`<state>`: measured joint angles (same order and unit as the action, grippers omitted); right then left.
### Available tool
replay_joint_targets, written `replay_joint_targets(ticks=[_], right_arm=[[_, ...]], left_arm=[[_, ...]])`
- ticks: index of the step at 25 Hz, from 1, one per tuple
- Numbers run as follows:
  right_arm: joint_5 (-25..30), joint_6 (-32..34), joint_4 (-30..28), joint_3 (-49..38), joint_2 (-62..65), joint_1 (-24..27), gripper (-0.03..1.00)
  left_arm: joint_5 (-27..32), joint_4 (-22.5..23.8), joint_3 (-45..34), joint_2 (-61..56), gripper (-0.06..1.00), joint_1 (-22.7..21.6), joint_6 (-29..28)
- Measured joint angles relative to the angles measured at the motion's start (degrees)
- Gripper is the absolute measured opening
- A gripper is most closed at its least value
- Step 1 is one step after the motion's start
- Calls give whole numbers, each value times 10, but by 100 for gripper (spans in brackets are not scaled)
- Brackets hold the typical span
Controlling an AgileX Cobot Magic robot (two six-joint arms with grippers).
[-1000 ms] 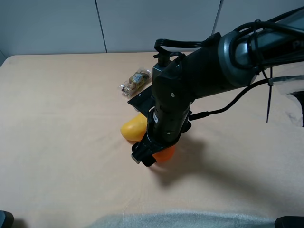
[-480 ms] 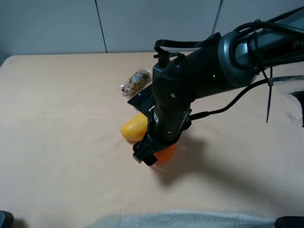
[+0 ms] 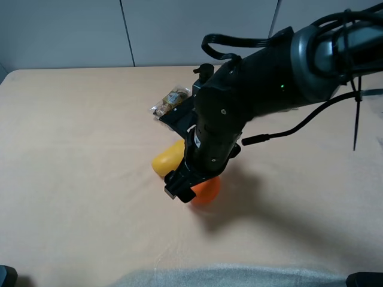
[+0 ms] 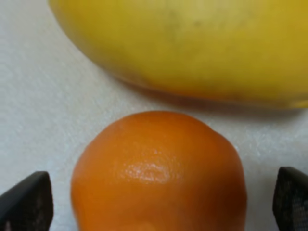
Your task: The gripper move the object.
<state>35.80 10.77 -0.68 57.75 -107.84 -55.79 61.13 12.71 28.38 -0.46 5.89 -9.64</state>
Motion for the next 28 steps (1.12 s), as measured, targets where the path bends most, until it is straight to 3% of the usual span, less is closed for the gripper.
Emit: replay_joint_targets(ticks=[7, 13, 20, 28], right_arm=[[2, 0, -1, 0, 54, 9, 69], [14, 2, -6, 0, 132, 51, 69], [20, 2, -34, 1, 243, 145, 69], [22, 2, -41, 1, 331, 291, 69]], left_arm=[[0, 0, 0, 0, 74, 0, 0], [0, 0, 0, 0, 74, 0, 0], [0, 1, 0, 0, 74, 0, 0], [0, 1, 0, 0, 74, 0, 0]])
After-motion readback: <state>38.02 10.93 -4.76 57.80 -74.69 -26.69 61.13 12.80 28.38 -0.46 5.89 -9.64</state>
